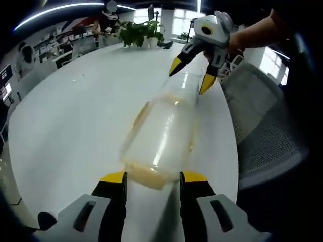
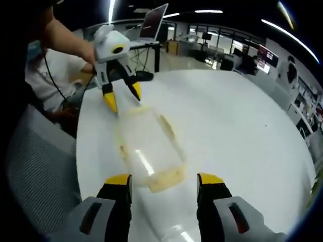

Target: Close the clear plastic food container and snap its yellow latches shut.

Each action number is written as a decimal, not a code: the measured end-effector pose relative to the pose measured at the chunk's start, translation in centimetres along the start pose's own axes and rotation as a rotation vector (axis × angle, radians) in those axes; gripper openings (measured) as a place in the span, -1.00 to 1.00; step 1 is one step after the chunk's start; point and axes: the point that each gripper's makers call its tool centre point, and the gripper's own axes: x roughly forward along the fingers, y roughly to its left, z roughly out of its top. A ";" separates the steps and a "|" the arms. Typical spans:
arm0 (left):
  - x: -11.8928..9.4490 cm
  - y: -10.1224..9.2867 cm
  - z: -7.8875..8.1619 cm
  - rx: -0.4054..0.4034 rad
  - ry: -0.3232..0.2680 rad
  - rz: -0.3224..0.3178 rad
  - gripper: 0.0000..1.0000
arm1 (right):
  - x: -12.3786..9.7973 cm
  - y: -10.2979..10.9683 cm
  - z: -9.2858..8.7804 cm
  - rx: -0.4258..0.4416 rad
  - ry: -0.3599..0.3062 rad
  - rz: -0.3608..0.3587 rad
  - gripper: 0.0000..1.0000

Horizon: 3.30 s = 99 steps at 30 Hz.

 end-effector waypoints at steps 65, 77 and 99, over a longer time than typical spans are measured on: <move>2.4 0.4 -1.4 0.292 0.205 -0.149 -0.21 | 4.8 0.5 -3.1 -0.355 0.344 0.293 -0.19; 2.5 0.3 -1.3 0.283 0.242 -0.138 -0.21 | 4.7 0.3 -3.0 -0.331 0.351 0.289 -0.20; 0.2 -1.0 1.4 0.241 0.257 -0.068 -0.24 | 1.9 -0.2 -1.7 -0.359 0.275 0.323 -0.22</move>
